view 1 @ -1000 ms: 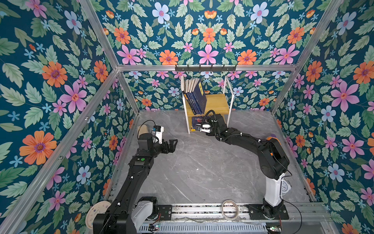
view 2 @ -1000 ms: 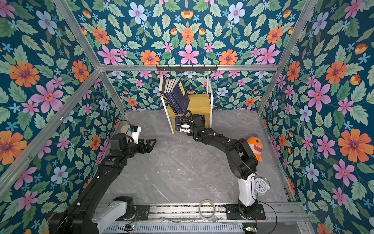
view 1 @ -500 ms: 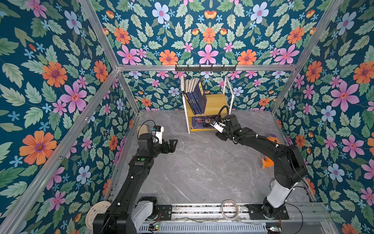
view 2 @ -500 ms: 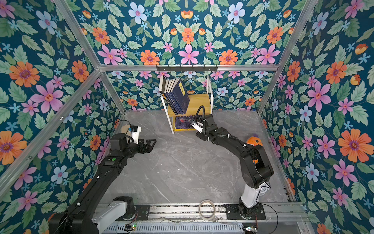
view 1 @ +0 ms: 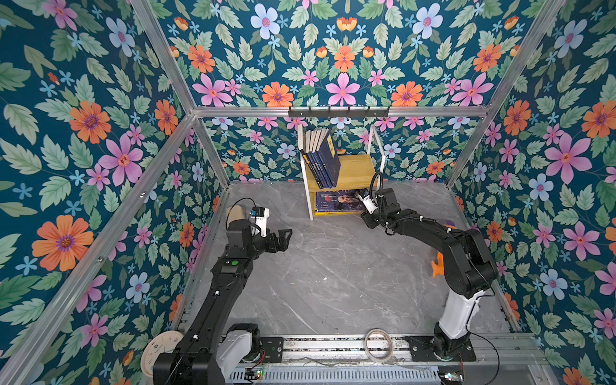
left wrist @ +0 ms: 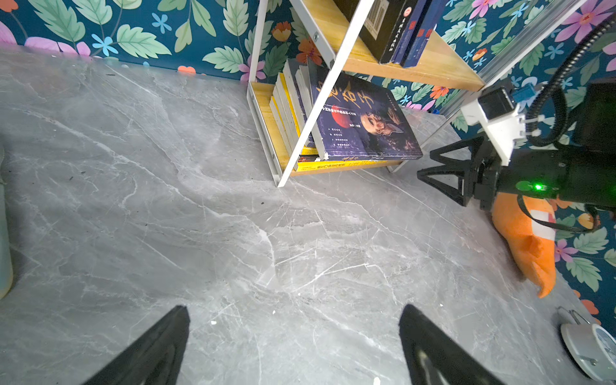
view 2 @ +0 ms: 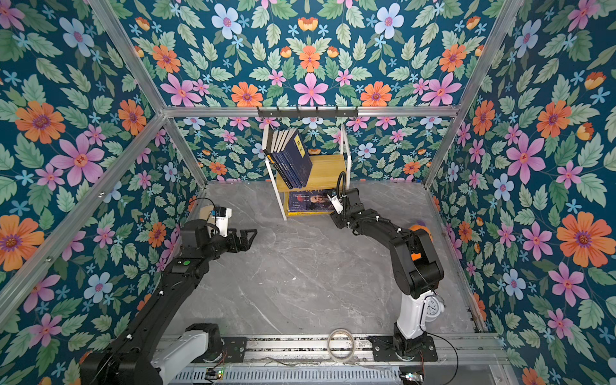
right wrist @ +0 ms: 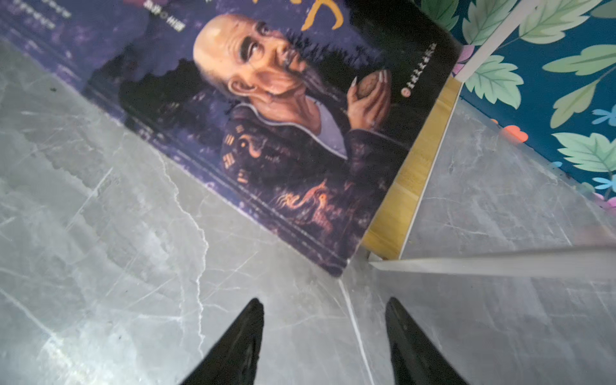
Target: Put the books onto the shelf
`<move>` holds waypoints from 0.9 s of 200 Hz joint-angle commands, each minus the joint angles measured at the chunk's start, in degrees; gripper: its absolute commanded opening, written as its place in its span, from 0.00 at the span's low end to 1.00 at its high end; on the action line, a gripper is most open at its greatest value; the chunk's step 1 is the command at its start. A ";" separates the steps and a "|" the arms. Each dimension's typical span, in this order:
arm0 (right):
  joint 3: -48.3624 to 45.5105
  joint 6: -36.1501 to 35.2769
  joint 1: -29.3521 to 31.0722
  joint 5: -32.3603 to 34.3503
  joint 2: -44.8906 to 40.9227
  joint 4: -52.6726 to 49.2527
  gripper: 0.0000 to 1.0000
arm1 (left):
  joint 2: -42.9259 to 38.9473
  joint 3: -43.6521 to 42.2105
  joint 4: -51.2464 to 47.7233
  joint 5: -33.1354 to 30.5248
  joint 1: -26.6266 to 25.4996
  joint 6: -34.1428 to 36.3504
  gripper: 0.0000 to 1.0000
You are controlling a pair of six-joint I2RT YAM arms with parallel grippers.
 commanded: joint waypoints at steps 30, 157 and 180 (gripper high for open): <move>0.94 5.15 0.11 -0.54 2.10 7.15 0.55 | 0.04 -0.03 1.50 0.74 -0.02 -0.26 1.00; 0.40 10.99 2.20 4.53 4.36 15.16 0.49 | 0.28 -0.30 2.25 0.84 -0.89 -0.41 1.00; -0.05 11.59 2.59 6.55 4.57 16.91 0.49 | 0.18 -0.45 2.11 0.45 -0.98 -0.16 1.00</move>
